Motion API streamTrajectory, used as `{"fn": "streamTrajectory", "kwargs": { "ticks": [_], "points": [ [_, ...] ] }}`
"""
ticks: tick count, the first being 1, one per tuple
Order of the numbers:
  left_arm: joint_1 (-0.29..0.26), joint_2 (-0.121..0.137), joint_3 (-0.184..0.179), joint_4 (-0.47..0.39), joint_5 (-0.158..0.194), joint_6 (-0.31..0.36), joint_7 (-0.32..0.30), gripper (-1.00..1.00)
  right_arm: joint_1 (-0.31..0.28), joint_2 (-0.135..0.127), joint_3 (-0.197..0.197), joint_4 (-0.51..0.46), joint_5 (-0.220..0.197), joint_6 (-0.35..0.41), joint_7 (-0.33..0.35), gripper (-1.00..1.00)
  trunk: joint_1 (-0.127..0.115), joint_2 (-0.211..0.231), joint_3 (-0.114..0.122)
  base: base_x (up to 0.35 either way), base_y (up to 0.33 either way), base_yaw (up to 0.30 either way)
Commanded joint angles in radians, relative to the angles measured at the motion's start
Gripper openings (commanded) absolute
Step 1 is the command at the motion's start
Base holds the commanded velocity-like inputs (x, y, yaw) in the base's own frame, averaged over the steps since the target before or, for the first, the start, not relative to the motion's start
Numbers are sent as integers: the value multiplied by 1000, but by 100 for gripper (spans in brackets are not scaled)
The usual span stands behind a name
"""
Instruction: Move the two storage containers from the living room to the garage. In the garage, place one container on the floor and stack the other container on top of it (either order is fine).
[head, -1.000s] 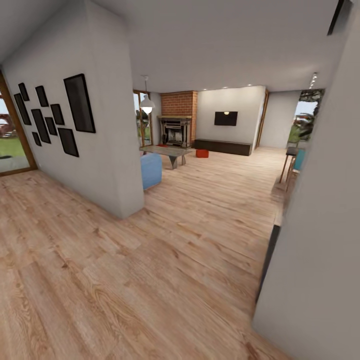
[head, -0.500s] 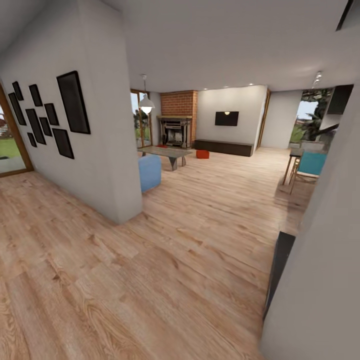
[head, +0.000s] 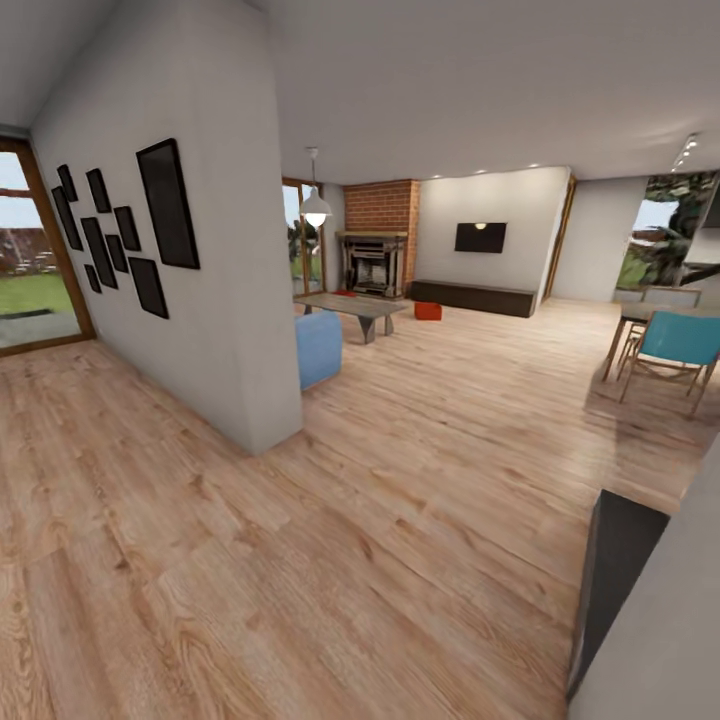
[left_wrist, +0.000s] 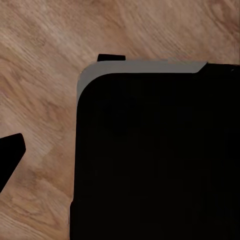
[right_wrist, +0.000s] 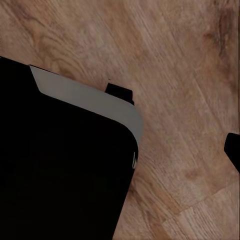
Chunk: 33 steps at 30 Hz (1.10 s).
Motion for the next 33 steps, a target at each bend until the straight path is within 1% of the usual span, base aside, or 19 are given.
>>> {"fn": "streamTrajectory", "kwargs": {
  "ticks": [1, 7, 33],
  "points": [
    [0, 0, 1, 0, 6, -2, -2, 100, -1, 0, 8, 3, -9, -6, 0, 100, 1, 0, -1, 322, 0, 249],
    [0, 0, 1, 1, 6, -3, -2, 100, -1, 0, 8, 3, -9, -6, 0, 100, 1, 0, -1, 322, 0, 66],
    [0, 0, 1, 0, 6, -3, -2, 100, -1, -1, 9, 3, -8, -6, 0, 100, 1, 0, -1, 322, 0, 1]
  ]
}}
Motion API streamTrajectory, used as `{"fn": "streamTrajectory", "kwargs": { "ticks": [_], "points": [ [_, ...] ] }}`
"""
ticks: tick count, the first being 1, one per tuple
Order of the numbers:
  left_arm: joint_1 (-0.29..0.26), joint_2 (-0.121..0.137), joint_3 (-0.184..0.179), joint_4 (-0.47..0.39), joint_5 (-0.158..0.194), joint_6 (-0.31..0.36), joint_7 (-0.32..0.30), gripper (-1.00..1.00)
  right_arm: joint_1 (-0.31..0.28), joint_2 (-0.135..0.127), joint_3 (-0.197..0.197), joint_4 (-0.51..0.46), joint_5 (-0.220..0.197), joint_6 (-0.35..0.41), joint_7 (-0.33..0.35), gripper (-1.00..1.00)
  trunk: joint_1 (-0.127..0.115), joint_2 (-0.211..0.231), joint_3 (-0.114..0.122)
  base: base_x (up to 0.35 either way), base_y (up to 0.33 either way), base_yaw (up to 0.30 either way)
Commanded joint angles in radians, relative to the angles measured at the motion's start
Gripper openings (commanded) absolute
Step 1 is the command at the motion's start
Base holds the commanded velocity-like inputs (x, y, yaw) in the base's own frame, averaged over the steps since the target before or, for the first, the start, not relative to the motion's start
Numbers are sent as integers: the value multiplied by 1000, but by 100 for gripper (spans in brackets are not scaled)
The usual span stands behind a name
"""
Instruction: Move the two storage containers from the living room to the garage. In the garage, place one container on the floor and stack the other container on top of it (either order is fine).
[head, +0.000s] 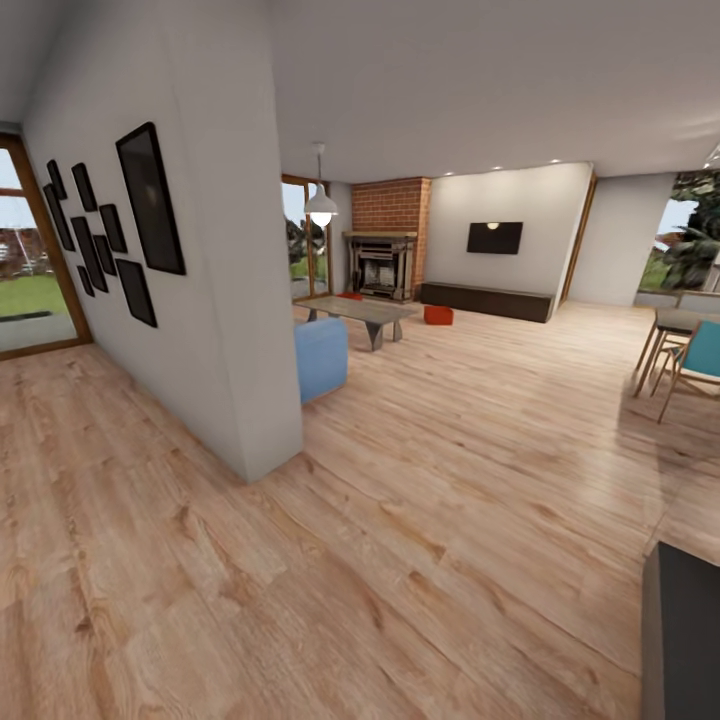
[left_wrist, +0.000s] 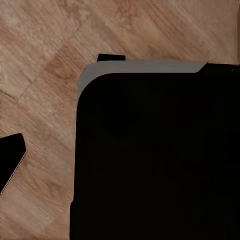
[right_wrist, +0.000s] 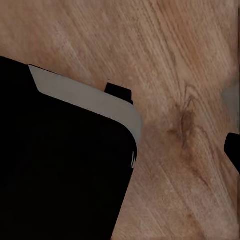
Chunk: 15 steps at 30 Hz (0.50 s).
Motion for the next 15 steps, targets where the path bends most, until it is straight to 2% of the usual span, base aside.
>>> {"fn": "streamTrajectory", "kwargs": {
  "ticks": [1, 15],
  "points": [
    [0, 0, 1, 0, 6, -2, -2, 100, -1, 1, 9, 3, -9, -6, 0, 100, 1, 0, -1, 322, 0, 0],
    [0, 0, 1, 0, 6, -2, -2, 100, -1, 0, 8, 3, -9, -7, 0, 100, 1, 0, -1, 322, 0, 0]
  ]
}}
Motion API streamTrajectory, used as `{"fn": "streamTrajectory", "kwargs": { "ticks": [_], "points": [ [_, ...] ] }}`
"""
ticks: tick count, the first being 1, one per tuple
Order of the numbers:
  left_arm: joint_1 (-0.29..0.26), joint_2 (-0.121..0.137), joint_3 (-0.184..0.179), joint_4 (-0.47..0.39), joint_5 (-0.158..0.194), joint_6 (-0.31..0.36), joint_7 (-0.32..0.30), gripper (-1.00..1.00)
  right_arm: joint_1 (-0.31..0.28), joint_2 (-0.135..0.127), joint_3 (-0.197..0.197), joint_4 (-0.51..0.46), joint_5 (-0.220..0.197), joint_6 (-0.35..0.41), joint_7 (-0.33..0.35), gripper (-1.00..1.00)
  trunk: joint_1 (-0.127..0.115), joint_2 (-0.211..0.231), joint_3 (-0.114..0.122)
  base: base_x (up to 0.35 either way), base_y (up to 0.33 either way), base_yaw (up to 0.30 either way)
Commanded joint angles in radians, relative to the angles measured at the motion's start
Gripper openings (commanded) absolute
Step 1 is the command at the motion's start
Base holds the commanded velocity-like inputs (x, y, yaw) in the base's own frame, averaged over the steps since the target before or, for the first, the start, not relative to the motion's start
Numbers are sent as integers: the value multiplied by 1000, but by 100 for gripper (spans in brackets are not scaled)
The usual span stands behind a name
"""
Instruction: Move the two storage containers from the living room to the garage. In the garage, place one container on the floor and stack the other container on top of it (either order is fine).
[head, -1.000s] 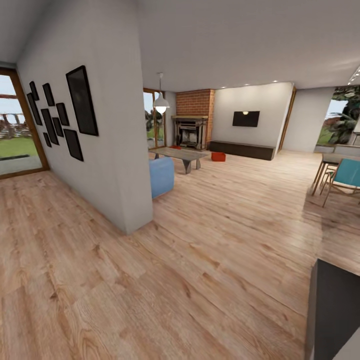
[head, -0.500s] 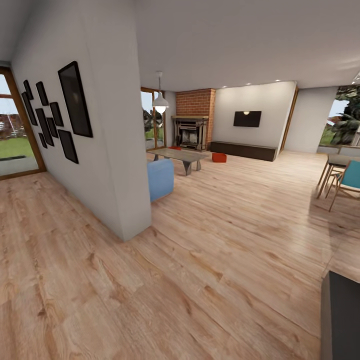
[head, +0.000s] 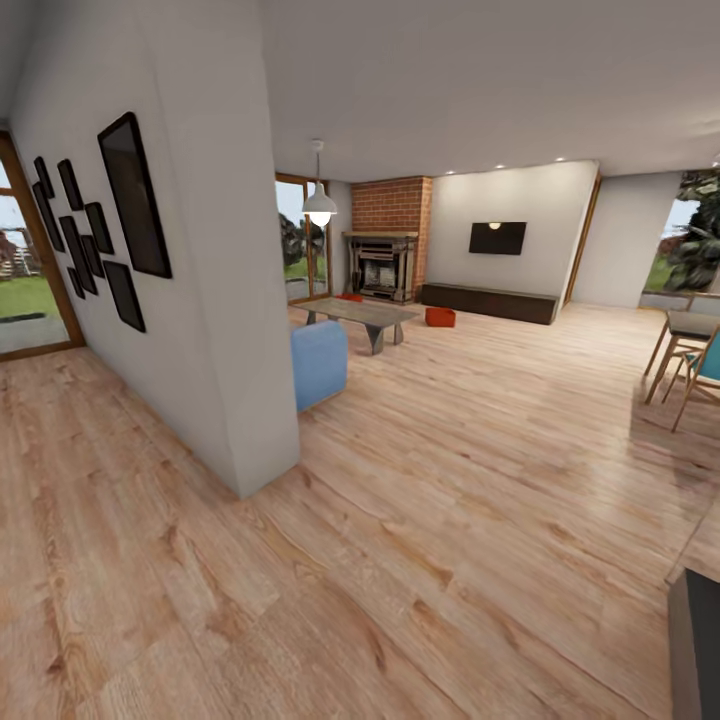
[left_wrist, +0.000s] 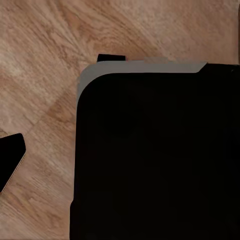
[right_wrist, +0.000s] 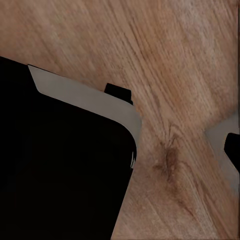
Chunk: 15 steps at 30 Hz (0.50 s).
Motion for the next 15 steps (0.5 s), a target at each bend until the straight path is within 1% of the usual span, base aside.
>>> {"fn": "streamTrajectory", "kwargs": {
  "ticks": [1, 12, 15],
  "points": [
    [0, 0, 1, 0, 6, -2, -2, 100, -1, 1, 9, 3, -9, -6, 0, 100, 1, 0, -1, 322, 0, 0],
    [-1, 0, 1, 0, 6, -2, -2, 100, -1, 2, 8, 3, -10, -6, 0, 100, 1, 0, -1, 322, 0, -2],
    [0, 0, 1, 0, 6, -2, -2, 100, -1, 3, 8, 3, -10, -5, 0, 100, 1, 0, -1, 322, 0, -146]
  ]
}}
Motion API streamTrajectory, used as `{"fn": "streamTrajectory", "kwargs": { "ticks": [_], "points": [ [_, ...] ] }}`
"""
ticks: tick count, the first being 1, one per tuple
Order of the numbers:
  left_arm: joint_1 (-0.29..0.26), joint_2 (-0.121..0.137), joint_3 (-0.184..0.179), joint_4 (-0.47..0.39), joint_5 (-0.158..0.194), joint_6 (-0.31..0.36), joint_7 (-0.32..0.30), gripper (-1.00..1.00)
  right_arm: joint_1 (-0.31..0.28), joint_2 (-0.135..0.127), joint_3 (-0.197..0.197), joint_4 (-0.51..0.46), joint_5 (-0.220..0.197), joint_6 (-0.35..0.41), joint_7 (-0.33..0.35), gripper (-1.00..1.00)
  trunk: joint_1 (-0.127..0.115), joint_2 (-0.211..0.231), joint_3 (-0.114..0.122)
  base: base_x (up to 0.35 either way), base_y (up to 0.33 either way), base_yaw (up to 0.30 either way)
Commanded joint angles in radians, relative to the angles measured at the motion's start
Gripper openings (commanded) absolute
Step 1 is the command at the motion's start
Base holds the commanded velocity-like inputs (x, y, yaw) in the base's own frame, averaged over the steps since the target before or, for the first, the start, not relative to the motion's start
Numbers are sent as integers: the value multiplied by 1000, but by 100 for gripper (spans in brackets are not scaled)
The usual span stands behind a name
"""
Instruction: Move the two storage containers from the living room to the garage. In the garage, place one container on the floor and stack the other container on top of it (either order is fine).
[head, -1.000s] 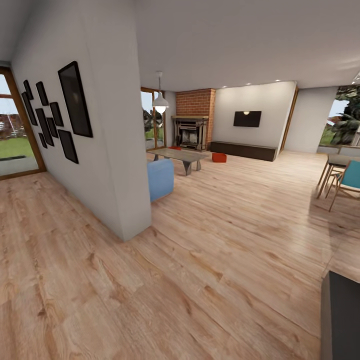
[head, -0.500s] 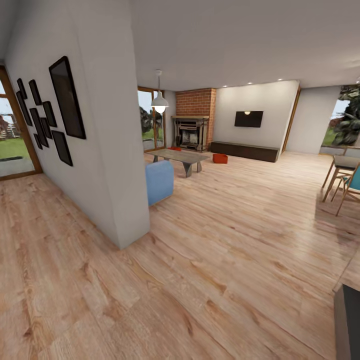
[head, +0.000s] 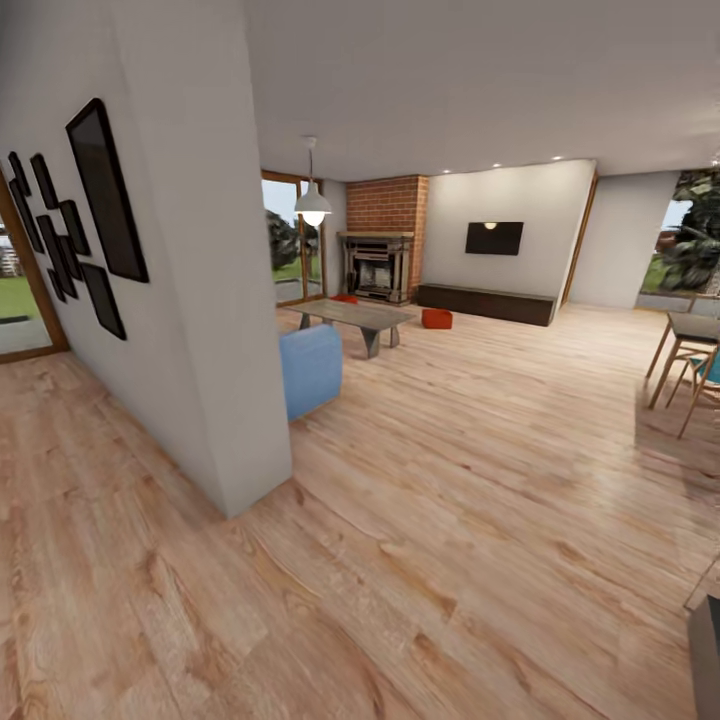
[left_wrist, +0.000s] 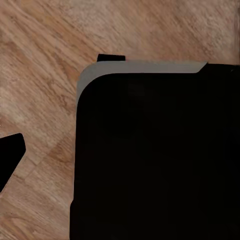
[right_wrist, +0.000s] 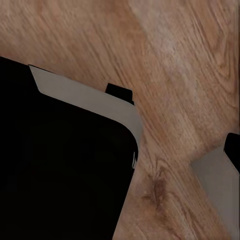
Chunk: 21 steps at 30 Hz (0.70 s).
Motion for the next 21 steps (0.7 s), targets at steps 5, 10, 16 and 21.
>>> {"fn": "streamTrajectory", "kwargs": {
  "ticks": [5, 10, 16, 21],
  "points": [
    [0, 0, 1, 1, 6, -3, -2, 100, -1, 1, 8, 3, -9, -6, 0, 100, 1, 0, -1, 322, 0, -236],
    [0, 0, 1, 1, 6, -3, -2, 100, -1, 1, 9, 3, -9, -6, 0, 100, 1, 0, -1, 322, 0, -242],
    [0, 0, 1, 1, 6, -3, -2, 100, -1, 0, 9, 3, -9, -6, 0, 100, 1, 0, -1, 322, 0, -242],
    [0, 0, 1, 1, 6, -3, -2, 100, -1, 0, 8, 3, -9, -6, 0, 100, 1, 0, -1, 322, 0, -242]
  ]
}}
